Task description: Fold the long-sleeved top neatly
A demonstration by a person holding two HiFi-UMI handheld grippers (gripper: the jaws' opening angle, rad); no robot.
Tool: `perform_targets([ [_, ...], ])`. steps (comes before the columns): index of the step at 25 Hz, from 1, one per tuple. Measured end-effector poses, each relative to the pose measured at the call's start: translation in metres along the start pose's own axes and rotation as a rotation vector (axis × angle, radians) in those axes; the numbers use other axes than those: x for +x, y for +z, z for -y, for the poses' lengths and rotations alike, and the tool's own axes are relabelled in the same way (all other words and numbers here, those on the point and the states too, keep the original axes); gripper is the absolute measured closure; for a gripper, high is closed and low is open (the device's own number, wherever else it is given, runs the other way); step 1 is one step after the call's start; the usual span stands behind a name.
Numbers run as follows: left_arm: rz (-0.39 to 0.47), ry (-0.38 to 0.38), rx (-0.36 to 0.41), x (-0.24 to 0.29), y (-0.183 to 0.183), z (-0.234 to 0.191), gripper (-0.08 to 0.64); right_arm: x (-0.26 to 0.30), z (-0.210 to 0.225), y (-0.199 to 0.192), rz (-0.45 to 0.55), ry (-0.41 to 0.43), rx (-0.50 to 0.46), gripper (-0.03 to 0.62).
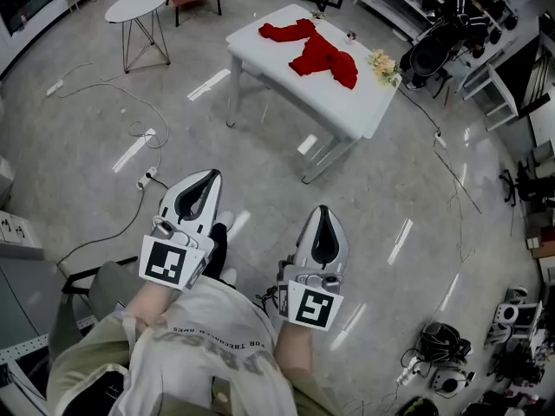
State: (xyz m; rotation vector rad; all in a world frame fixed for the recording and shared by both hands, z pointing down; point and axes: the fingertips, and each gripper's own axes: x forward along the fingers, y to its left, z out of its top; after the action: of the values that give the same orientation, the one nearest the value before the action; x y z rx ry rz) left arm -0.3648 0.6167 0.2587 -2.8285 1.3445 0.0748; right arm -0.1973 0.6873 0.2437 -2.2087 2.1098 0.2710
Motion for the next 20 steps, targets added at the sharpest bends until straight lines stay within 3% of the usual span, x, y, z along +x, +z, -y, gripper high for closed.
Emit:
perform_targets([
  [2, -0.018, -0.004, -0.002, 0.018, -0.005, -0.011, 0.545, 0.014, 0.007, -0.012, -0.009, 0.038, 0.054, 0.585],
  [3, -0.026, -0.013, -0.012, 0.03, -0.008, -0.016, 0.543, 0.024, 0.009, -0.018, -0.023, 0.06, 0.073, 0.431],
  [4, -0.036, -0.025, -0.027, 0.043, -0.011, -0.021, 0.508, 0.036, 0.013, -0.024, -0.04, 0.075, 0.084, 0.339],
  [7, -0.083, -0.07, -0.041, 0.086, -0.024, -0.035, 0.335, 0.07, 0.025, -0.039, -0.081, 0.083, 0.064, 0.252],
  [10, -0.116, -0.108, -0.042, 0.131, -0.034, -0.051, 0.278, 0.109, 0.036, -0.05, -0.108, 0.074, 0.035, 0.25],
  [20, -0.143, -0.157, -0.024, 0.27, -0.042, -0.131, 0.272, 0.261, 0.053, -0.082, -0.152, 0.04, -0.028, 0.25],
])
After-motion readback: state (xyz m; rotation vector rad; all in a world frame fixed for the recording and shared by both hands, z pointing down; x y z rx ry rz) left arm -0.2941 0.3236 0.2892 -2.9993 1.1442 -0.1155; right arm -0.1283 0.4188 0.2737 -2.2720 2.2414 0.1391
